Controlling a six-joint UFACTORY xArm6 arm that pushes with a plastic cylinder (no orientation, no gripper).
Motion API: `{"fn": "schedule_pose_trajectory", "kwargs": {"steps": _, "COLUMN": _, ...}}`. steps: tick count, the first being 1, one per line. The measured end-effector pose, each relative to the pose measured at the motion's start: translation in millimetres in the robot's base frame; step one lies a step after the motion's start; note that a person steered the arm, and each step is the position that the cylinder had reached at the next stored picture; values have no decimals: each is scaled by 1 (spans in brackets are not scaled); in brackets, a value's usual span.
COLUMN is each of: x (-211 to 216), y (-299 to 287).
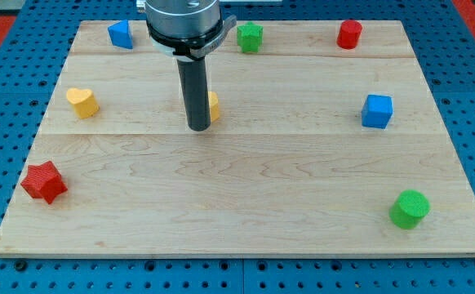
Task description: Place the blue triangle above the yellow hexagon
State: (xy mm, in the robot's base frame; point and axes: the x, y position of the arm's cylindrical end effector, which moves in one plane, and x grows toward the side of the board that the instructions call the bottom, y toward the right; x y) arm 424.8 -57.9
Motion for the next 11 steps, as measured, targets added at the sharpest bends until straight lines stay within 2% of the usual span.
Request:
{"fn": "schedule_pose_trajectory", "kwargs": {"steps": 1, "x": -2, "y": 0}}
{"fn": "schedule_pose_trajectory", "kwargs": {"steps": 3, "x": -11, "y": -70}}
{"fn": "schedule_pose_trajectory", "kwargs": {"steps": 5, "x": -93, "y": -87}}
{"fn": "schedule_pose_trajectory", "kwargs": {"steps": 7, "x": -171, "y": -203}}
{"fn": "schedule_pose_trajectory", "kwargs": {"steps": 8, "x": -208, "y": -210}}
{"fn": "schedule_pose_trajectory", "kwargs": {"steps": 11, "x": -193, "y": -75}}
